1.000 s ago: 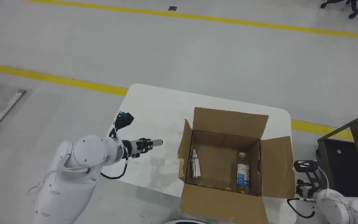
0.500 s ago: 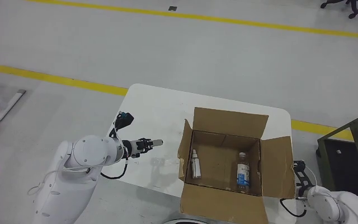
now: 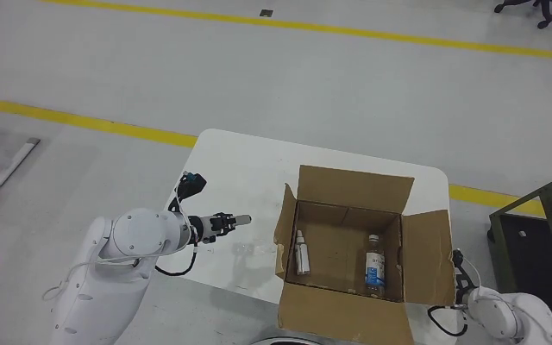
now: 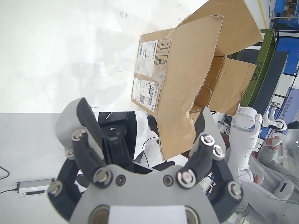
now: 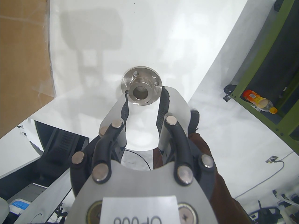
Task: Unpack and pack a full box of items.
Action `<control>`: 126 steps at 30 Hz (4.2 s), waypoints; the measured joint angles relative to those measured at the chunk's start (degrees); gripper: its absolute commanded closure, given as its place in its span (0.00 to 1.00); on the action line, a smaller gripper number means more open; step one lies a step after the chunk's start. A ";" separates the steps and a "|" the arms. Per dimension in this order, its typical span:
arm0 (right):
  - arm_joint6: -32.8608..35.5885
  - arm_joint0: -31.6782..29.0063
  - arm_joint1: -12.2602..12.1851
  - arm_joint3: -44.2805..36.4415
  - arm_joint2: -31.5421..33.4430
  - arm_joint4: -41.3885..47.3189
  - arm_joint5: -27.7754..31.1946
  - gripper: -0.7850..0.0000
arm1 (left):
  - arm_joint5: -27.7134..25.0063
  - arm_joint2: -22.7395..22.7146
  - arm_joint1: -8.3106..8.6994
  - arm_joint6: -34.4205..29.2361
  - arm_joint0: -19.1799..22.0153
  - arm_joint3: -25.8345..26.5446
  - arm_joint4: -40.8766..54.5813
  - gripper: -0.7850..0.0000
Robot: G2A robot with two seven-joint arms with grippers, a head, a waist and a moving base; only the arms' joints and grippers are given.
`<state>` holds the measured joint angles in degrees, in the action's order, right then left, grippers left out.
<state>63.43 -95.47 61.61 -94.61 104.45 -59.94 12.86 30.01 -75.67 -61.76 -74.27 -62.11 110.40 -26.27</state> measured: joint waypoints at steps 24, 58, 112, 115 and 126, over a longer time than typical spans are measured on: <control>-0.75 2.28 -0.41 3.62 -3.76 -1.61 -2.24 0.58 | 0.00 0.00 0.00 0.00 0.00 0.00 0.00 0.00; -1.78 -2.92 -1.42 -6.90 10.10 16.49 -2.66 1.00 | 0.00 0.00 0.00 0.00 0.00 0.00 0.00 0.00; -4.65 26.85 5.24 4.20 -45.84 -3.09 -27.05 0.95 | 0.00 0.00 0.00 0.00 0.00 0.00 0.00 0.00; -4.55 28.15 5.72 6.31 -46.64 -2.72 -27.48 0.73 | 0.00 0.00 0.00 0.00 0.00 0.00 0.00 0.00; -3.72 28.66 6.16 6.91 -46.68 -3.77 -26.68 0.51 | 0.00 0.00 0.00 0.00 0.00 0.00 0.00 0.00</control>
<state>59.72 -66.80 67.76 -87.70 57.78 -63.71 -13.82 30.01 -75.67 -61.76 -74.27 -62.11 110.40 -26.27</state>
